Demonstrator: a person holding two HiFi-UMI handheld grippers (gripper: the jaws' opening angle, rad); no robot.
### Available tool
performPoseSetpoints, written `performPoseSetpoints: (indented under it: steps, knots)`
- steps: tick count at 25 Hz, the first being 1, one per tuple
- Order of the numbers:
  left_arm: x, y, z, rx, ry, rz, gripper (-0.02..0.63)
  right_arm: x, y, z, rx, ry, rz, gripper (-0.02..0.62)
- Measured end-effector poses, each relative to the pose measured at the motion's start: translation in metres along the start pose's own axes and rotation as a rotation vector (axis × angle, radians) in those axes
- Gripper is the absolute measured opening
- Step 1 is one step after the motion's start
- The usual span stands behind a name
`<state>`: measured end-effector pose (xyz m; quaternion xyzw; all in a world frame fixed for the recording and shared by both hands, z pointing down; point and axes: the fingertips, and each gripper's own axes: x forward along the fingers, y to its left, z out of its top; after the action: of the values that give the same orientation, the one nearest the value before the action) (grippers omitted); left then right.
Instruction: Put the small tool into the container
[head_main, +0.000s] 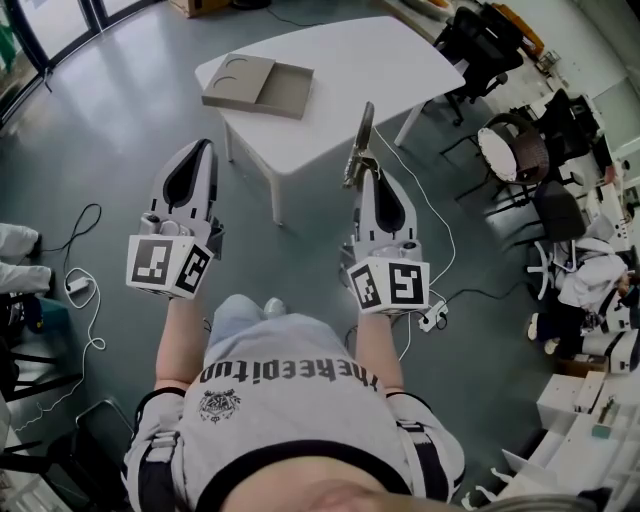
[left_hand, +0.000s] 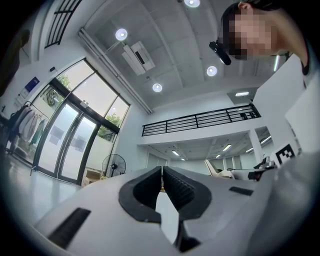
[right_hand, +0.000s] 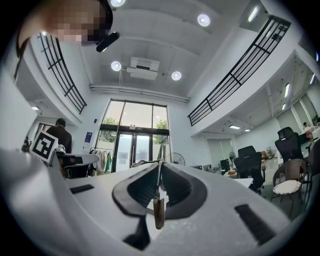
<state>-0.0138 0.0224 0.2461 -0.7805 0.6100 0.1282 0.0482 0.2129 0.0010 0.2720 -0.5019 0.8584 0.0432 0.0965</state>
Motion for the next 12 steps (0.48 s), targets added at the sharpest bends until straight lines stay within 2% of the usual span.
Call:
performPoseSetpoints:
  steps: [12]
  knots:
    - [0.052,0.026,-0.029,-0.017,0.025,-0.010,0.012,0.049,-0.021,-0.028,0.003,0.034,-0.018,0.023]
